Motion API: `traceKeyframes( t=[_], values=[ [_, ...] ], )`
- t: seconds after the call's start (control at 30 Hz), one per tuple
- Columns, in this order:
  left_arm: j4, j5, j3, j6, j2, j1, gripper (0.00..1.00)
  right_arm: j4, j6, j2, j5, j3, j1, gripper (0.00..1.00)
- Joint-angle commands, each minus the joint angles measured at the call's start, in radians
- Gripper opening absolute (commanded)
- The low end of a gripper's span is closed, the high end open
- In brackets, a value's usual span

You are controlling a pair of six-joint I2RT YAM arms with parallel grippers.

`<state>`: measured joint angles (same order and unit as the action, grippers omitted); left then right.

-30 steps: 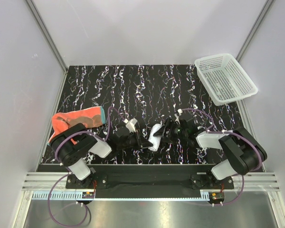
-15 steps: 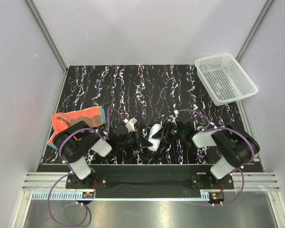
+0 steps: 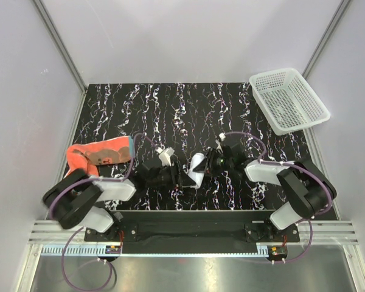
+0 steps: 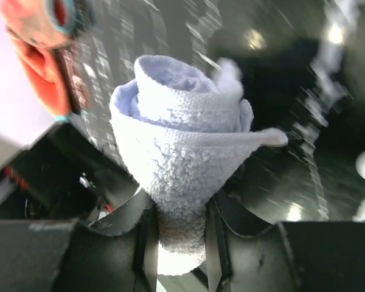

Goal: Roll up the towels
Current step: Roll the towel, then place the rolled towel into the container

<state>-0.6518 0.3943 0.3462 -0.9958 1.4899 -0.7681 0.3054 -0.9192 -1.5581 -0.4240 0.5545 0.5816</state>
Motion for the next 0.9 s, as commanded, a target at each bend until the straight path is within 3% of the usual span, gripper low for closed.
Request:
traceKeyframes(
  t=[0.0, 0.13, 0.33, 0.57, 0.7, 0.87],
  values=[
    [0.375, -0.099, 0.106, 0.187, -0.232, 0.001, 0.68, -0.188, 0.092, 0.081, 0.034, 0.168, -0.022, 0.24],
    [0.784, -0.271, 0.212, 0.313, -0.437, 0.001, 0.7, -0.354, 0.137, 0.096, -0.002, 0.364, -0.13, 0.23],
    [1.105, -0.466, 0.277, 0.398, -0.695, 0.001, 0.7, -0.549, 0.25, 0.024, -0.047, 0.691, -0.371, 0.22],
    [1.28, -0.595, 0.313, 0.332, -0.942, -0.002, 0.71, -0.537, 0.171, -0.141, -0.096, 0.958, -0.659, 0.19],
    [1.403, -0.644, 0.434, 0.387, -0.967, -0.002, 0.72, -0.526, 0.149, -0.258, -0.075, 1.114, -0.747, 0.2],
    [1.532, -0.793, 0.548, 0.485, -0.976, -0.002, 0.77, -0.415, 0.076, -0.405, -0.073, 1.182, -0.838, 0.2]
  ],
)
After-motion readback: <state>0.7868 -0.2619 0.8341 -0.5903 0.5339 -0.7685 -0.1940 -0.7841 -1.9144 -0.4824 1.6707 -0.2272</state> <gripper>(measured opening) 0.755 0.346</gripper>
